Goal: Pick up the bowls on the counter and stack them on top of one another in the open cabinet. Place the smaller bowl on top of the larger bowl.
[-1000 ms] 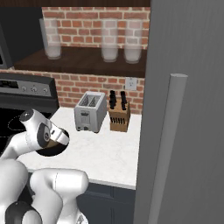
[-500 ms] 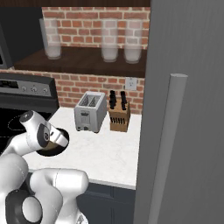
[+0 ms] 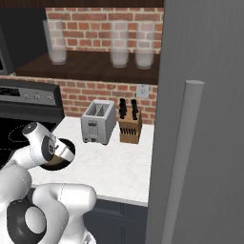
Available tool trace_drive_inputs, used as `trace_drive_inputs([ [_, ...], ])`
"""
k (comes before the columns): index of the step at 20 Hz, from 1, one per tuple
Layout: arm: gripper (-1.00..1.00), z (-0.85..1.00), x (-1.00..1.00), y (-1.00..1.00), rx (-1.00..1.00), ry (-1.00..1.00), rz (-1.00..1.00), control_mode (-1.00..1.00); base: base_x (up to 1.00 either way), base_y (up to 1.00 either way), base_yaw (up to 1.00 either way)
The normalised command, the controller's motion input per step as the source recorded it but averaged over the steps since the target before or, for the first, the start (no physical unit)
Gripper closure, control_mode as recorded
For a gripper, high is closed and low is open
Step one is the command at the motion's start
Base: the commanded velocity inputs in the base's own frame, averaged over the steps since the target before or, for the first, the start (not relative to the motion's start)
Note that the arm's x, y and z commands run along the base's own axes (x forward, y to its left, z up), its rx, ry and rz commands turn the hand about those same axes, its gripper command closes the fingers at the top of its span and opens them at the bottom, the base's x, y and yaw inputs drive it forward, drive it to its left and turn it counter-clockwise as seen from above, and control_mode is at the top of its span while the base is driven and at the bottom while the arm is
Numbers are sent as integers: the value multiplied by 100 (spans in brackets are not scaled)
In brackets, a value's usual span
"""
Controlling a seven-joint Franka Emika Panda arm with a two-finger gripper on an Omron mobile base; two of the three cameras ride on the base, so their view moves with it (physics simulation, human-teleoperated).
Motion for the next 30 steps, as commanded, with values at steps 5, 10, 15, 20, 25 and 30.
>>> trace_drive_inputs([
  [5, -100, -6, 2, 1, 0, 0, 0, -100, 0, 0, 0],
  [10, -100, 15, 0, 0, 0, 0, 0, -100, 0, 0, 0],
  [15, -100, 32, 0, -1, 0, 0, 0, -100, 0, 0, 0],
  [20, -100, 32, 0, -17, 5, 1, 0, -100, 0, 0, 0],
  [25, -100, 2, 0, -37, 13, 5, 0, -100, 0, 0, 0],
  [30, -100, -5, 1, -16, 7, 7, 7, -100, 0, 0, 0],
])
